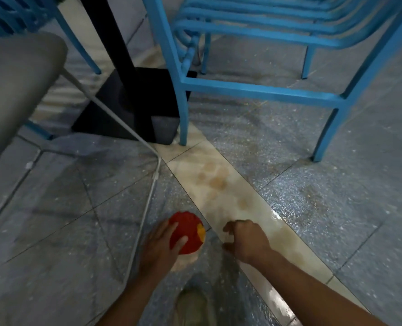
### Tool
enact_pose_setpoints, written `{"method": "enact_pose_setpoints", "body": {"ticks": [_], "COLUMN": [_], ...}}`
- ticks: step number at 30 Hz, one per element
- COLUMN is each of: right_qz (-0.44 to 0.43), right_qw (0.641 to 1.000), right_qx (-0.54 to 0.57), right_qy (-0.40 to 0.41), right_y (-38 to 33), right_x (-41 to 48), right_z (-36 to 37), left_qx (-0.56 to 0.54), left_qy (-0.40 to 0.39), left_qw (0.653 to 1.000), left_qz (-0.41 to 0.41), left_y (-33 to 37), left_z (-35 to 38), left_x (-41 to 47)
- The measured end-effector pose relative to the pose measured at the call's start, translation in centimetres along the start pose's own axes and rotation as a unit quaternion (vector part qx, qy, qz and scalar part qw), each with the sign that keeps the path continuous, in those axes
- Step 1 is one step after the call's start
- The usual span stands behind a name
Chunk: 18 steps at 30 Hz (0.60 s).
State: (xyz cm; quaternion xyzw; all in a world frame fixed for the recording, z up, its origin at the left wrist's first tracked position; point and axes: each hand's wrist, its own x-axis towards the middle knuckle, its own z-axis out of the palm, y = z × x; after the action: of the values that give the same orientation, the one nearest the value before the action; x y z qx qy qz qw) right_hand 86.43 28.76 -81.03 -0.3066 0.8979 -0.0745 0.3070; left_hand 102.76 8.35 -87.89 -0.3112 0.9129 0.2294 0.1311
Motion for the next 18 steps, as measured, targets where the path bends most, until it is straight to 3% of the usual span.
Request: {"method": "enact_pose_setpoints", "body": {"ticks": [4,12,18], "right_qz": [0.0,0.021,0.064], "right_qw": [1.0,0.999,0.997], "right_qx": [-0.012,0.003,0.017], "right_qy": [0.027,0.035,0.026], "right_y": [0.2,1.3,3.8], "right_x": [0.4,0.7,-0.4], "right_z": [0.3,1.3,1.5], "left_qx": [0.156,0.195,0.18], "left_qy": [-0.034,-0.053,-0.059], "left_qw": [0.983,0.971,0.979], "left_qz": [0.086,0.126,0.075], "left_y": [0.7,-2.6,0.4], "left_z": [3.4,5.5,2.8], "left_x": [-0.7,0.3,6.5]}}
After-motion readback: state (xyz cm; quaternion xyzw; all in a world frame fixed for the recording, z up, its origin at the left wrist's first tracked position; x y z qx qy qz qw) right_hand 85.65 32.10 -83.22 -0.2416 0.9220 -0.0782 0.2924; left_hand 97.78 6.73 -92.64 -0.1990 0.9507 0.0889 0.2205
